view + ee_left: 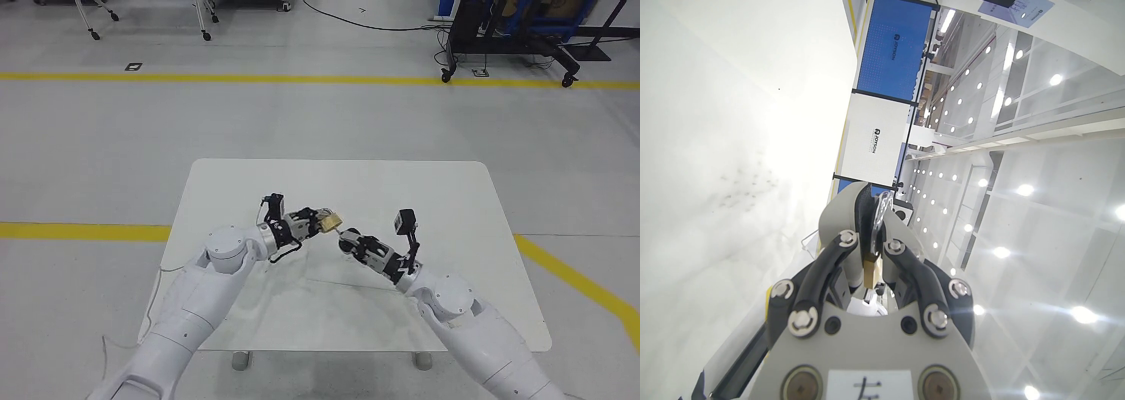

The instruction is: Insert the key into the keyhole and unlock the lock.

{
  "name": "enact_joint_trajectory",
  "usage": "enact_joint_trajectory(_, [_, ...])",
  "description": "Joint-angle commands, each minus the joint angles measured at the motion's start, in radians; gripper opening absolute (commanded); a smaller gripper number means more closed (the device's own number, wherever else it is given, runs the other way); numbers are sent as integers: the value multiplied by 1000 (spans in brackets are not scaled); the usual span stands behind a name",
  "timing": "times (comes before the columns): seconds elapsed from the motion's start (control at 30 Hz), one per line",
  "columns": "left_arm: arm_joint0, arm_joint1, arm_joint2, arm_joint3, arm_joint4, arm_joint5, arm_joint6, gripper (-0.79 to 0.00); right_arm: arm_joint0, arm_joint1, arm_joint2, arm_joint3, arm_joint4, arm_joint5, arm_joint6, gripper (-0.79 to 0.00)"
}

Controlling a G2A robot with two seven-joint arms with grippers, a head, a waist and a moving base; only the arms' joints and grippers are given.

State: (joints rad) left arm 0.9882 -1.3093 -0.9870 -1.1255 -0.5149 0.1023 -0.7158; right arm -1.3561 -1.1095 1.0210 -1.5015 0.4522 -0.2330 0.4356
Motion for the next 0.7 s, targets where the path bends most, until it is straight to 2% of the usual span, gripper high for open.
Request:
enact_joint_trajectory(0.0, [0,-1,5,-2,11,3,3,-785,-2,-1,4,0,-9,2,-7,-785])
enact_joint_trajectory(0.2, [4,-1,9,-11,38,7,10,-785,-13,-4,12,-7,-30,15,-12,-785])
enact_joint_trajectory(0.43, [11,0,8,-28,87,-10,53,-785,-31,-1,29,-36,-129,31,-46,-785])
enact_joint_trajectory(0.67, [24,-1,13,-48,127,-19,84,-785,-67,4,54,-104,-191,104,-69,-785])
